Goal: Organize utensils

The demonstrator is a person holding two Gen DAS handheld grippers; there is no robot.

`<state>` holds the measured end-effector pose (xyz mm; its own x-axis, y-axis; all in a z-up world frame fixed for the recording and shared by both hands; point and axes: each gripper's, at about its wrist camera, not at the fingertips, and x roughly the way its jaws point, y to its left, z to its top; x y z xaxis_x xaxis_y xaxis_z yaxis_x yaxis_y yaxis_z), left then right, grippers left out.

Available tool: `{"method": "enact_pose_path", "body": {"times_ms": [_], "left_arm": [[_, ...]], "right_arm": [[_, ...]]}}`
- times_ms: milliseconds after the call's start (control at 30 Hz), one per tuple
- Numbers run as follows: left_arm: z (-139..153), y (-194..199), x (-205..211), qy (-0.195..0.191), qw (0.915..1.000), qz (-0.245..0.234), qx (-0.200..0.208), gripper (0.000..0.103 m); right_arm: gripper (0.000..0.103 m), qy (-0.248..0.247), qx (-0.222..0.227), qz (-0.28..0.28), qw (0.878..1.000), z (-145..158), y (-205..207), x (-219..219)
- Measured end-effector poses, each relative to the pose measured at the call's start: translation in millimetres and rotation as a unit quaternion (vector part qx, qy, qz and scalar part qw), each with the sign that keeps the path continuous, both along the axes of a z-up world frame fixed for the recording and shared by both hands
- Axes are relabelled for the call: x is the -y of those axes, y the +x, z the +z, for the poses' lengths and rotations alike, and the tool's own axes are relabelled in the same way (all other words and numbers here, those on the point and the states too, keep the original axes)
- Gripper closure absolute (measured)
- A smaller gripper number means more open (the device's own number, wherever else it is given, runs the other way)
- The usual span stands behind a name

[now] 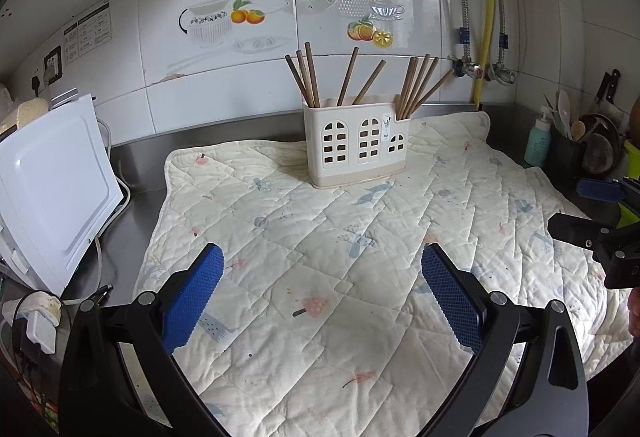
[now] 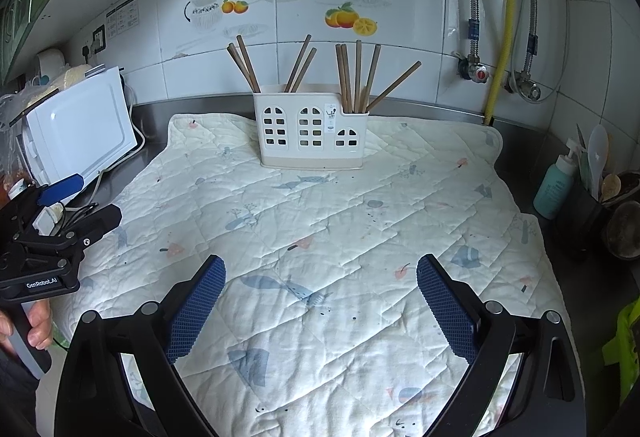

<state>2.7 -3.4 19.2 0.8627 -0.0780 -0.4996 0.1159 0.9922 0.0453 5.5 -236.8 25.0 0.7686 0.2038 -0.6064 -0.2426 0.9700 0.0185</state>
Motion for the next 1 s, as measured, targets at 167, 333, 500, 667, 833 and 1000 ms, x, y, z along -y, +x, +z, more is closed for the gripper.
{"method": "enact_pose_path", "body": {"times_ms": [167, 333, 500, 667, 833, 1000], "left_arm": [[-0.1, -0.2, 0.1, -0.001, 1.0000, 0.000, 0.001, 0.005], [-0.3, -0.4, 0.2, -0.001, 1.0000, 0.000, 0.000, 0.005], [-0.4, -0.7, 0.2, -0.005, 1.0000, -0.001, 0.000, 0.005], [-0.6, -2.1, -0.6, -0.010, 0.9999, -0.001, 0.004, 0.005], [-0.1, -1.7, -1.3, -0.009, 1.0000, -0.001, 0.001, 0.005], [0.6, -2.0, -1.6, -0.010, 0.9999, 0.000, 0.002, 0.005]], "right_arm": [[0.010, 0.001, -0.001, 0.000, 1.000, 0.0, 0.1, -0.3], [0.010, 0.001, -0.001, 0.002, 1.000, -0.7, -0.2, -0.7], [0.010, 0.001, -0.001, 0.003, 1.000, -1.2, -0.4, -0.9], [0.010, 0.001, -0.001, 0.002, 1.000, -1.3, -0.3, -0.9], [0.010, 0.002, -0.001, 0.001, 1.000, -2.3, -0.3, -0.4], [0.010, 0.001, -0.001, 0.001, 1.000, -2.8, -0.5, 0.2]]}}
